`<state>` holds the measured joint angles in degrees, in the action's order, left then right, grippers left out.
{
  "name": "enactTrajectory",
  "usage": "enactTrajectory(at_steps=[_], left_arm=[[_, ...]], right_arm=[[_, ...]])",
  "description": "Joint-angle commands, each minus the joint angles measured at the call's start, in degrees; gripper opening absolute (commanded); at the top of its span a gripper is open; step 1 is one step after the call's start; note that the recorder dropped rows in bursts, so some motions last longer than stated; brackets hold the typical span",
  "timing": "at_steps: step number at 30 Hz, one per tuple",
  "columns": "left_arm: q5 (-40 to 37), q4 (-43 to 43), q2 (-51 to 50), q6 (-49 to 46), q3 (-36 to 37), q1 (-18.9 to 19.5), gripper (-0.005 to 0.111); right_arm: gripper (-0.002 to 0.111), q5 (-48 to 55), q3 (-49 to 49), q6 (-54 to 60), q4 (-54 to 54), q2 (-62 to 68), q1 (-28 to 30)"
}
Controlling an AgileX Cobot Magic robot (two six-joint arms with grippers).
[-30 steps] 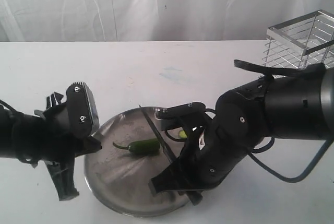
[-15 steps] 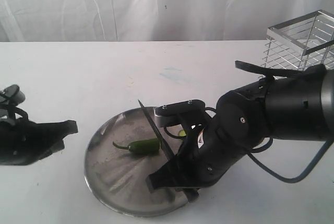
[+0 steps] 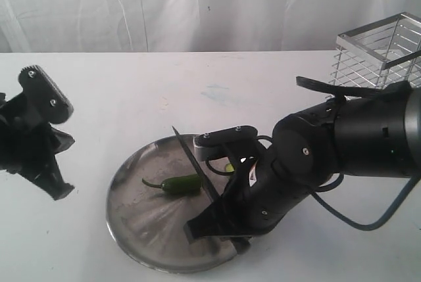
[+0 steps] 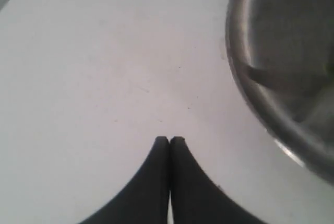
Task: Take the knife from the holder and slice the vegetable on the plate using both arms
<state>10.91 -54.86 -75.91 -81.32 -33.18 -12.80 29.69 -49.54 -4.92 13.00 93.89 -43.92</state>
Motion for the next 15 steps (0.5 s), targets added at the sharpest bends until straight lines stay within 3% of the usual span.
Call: enactTrajectory(at_steps=[1,5,9,12,15], left_arm=[[2.43,-14.73,0.46,18.04,-0.14,0.89,0.0],[-6.27,-30.68,0.46,26.29,0.11,4.37,0.0],[-14.76,-45.09,0.46,42.73,3.12,7.36,0.0],[-15.97,-45.09,0.66,65.73,5.77,8.13,0.0],[-11.3,-45.09,1.76,91.09,9.7,8.13,0.0]], right_arm=[[0.0,-0.12,0.3,0.7,0.49,-0.48,-0.01],[0.0,0.51,0.3,0.2,0.64,-0.48,-0.01],[0.0,0.64,0.3,-0.37,0.64,-0.48,-0.01],[0.0,2.21,0.3,-0.37,0.96,-0.48,-0.01],[0.0,5.0,0.3,-0.37,0.96,-0.48,-0.01]])
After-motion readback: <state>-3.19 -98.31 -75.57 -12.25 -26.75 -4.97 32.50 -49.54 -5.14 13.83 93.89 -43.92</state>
